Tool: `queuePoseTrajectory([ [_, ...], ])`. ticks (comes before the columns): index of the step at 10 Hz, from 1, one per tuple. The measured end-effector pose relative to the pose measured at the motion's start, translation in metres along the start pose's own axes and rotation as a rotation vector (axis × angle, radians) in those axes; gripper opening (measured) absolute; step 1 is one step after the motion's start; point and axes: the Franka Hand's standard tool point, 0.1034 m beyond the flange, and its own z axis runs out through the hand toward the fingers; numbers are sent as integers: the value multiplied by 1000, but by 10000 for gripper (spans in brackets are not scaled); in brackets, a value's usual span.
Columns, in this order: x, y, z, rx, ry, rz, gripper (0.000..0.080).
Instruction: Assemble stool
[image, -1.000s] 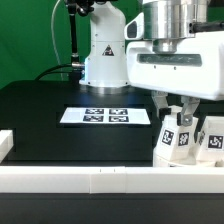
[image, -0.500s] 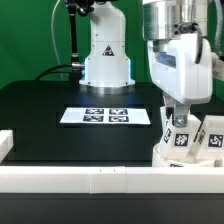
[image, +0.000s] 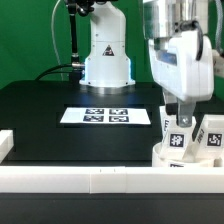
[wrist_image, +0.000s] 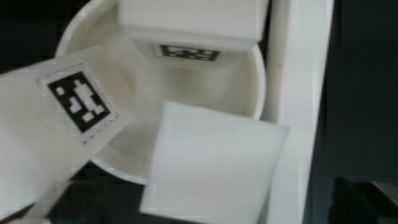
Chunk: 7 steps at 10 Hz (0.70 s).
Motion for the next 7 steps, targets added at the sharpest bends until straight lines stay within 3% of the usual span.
queuePoseTrajectory([
  [2,0,1,3,-5,2,-35,648],
  [7,-7,-5,3,-8,18,-734,649],
])
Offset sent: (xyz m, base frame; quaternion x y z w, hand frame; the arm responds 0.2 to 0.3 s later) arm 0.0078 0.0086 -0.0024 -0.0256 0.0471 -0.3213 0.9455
